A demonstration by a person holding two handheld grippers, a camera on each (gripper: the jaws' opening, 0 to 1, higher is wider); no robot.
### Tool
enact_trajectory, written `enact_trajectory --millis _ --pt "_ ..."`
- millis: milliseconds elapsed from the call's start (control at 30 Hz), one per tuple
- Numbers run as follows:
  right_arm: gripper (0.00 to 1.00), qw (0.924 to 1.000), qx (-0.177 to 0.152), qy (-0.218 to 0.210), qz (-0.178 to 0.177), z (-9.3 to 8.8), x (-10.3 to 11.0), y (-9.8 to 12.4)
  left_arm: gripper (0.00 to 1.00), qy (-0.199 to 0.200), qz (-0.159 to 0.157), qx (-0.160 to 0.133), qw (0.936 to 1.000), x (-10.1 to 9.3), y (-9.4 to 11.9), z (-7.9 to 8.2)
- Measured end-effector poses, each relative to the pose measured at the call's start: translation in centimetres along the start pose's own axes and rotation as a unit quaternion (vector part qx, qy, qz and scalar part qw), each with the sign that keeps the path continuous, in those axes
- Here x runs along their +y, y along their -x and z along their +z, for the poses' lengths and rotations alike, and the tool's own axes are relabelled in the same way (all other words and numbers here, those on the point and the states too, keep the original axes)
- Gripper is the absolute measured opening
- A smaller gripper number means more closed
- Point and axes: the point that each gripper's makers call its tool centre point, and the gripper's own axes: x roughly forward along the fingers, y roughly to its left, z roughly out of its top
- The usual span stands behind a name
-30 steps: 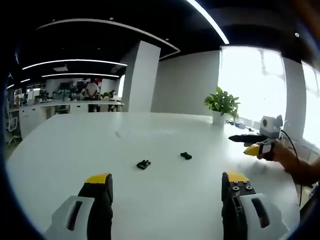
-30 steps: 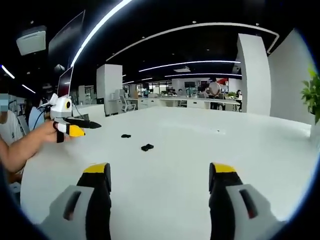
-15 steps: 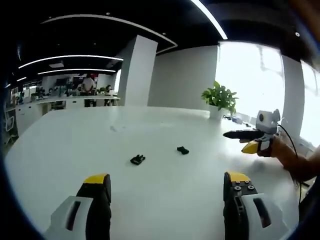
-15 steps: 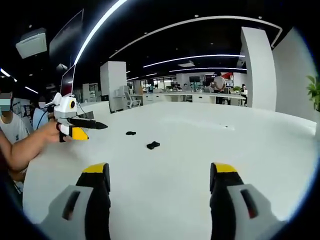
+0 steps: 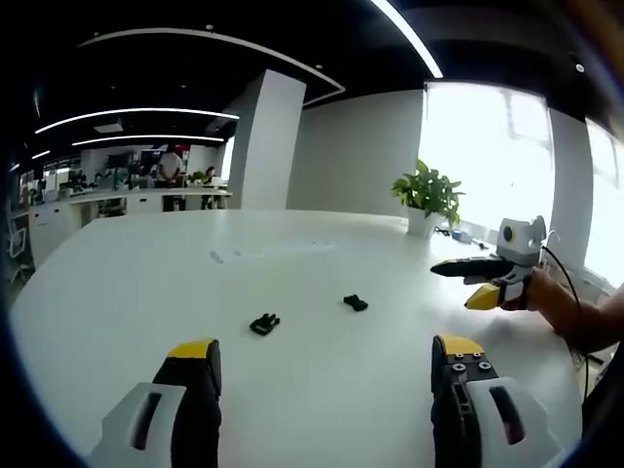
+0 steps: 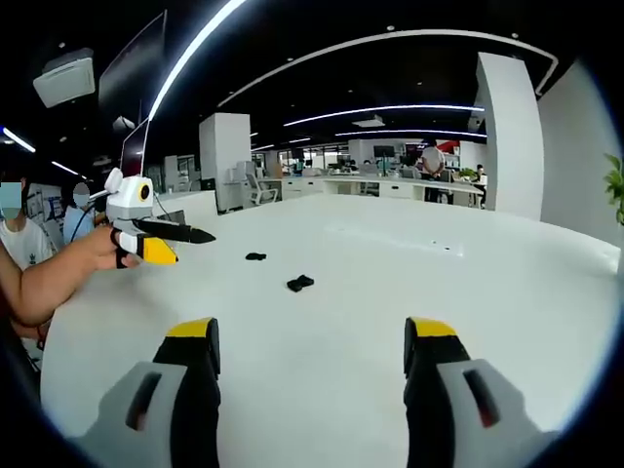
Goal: Snap the two parts of the plastic buckle together until the buckle closes and remains connected.
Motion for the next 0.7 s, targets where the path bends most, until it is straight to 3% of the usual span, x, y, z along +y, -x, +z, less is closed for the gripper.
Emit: enact_trajectory --millis 700 --pt "0.7 0.9999 -0.001 0.009 0.011 0.8 0.6 -1.3 0.84 -0.001 0.005 0.015 0.9999 0.3 -0.7 -0.2"
